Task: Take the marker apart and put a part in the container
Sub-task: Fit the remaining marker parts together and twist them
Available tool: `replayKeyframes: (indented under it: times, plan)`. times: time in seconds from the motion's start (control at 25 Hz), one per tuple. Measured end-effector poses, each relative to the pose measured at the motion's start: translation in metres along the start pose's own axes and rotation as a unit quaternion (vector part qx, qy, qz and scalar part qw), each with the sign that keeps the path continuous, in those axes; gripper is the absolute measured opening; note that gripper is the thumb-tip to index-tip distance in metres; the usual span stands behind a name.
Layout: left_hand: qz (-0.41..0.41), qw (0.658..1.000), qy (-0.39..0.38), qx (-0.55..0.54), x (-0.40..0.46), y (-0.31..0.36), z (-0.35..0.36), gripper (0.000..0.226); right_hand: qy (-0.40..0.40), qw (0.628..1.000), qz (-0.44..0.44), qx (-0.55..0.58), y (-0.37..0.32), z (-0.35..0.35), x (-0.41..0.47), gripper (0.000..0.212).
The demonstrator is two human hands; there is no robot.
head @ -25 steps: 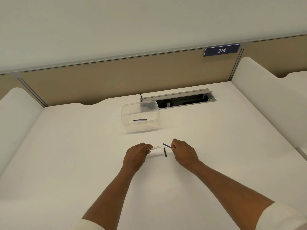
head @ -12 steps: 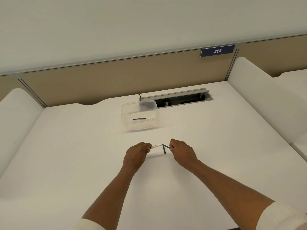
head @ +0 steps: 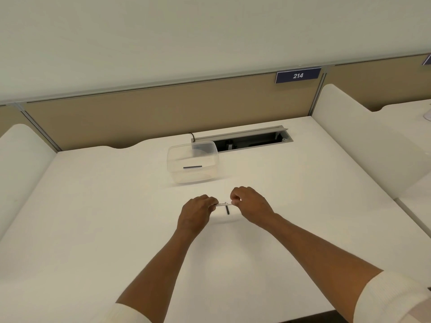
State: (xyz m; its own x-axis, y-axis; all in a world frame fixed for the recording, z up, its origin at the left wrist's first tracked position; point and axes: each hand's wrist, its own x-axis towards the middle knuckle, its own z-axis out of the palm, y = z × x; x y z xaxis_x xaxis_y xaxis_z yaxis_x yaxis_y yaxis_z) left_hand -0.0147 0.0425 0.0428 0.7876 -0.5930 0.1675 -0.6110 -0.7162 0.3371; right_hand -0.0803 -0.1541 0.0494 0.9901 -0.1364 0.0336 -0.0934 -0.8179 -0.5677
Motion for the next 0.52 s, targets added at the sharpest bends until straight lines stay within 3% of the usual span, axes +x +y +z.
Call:
replayKeyframes:
  times: [0.2, 0.52]
  plan:
    - [-0.045, 0.998, 0.02, -0.024, 0.0, 0.005, -0.007, 0.009, 0.089, 0.99, 0.022, 0.11, -0.002, -0.011, 0.005, 0.015]
    - [-0.053, 0.998, 0.014, -0.031, -0.007, 0.007, -0.011, 0.009, 0.081, 0.975, 0.068, 0.198, -0.009, -0.007, 0.004, 0.009]
